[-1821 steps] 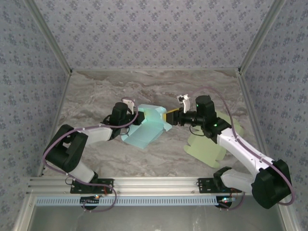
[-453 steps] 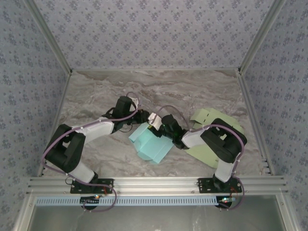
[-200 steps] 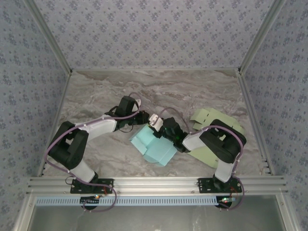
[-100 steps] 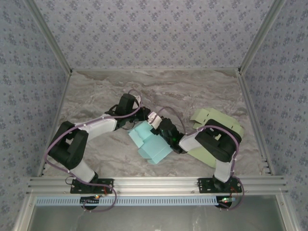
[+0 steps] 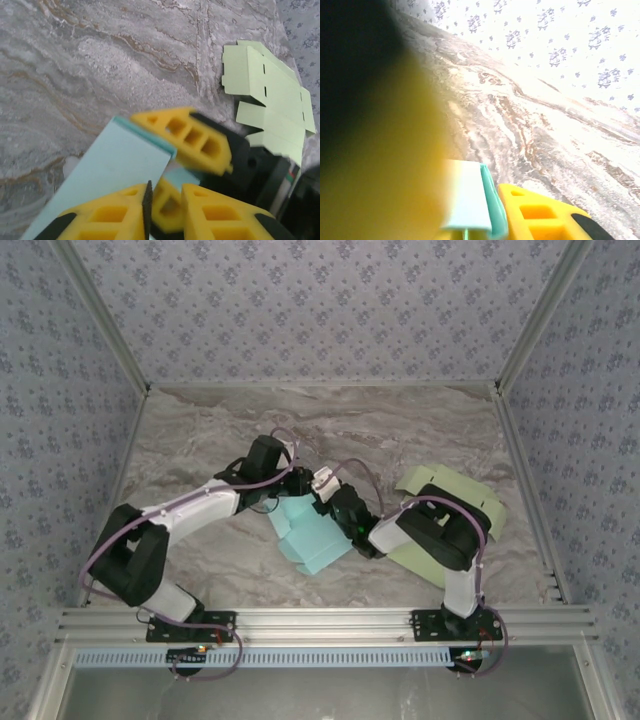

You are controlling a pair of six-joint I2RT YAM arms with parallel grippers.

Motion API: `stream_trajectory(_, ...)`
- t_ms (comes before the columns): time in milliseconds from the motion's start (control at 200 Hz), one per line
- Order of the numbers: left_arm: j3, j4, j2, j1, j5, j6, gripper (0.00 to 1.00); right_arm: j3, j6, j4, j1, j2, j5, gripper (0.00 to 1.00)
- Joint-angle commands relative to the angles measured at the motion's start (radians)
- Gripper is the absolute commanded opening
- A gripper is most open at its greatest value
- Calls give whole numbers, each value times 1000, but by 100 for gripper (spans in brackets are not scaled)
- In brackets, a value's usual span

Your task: Fold the paper box

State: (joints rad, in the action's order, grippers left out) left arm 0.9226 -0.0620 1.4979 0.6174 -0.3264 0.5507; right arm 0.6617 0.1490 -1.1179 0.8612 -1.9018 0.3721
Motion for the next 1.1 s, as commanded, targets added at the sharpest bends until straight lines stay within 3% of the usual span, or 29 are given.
stream_trajectory(0, 39, -143, -79, -2, 8, -66, 30, -17, -15, -42, -24, 23, -20, 25)
stream_trajectory(160, 30, -197, -186, -50, 54, -88, 53, -54, -4, -38, -35, 56, -48, 26)
stream_trajectory(370, -138, -94, -357, -79, 156, -110, 68, -100, 0, -86, -44, 55, -39, 24)
stream_trajectory(630, -521, 354, -419, -61, 220, -161, 71, -127, -27, -37, -49, 117, 59, 24)
stream_trajectory(849, -673, 607, -420, -9, 288, -220, 72, -175, -92, -16, -54, 170, 118, 24)
stream_trajectory(1094, -661, 729, -308, 20, 284, -400, 72, -210, -141, -25, -55, 181, 143, 24)
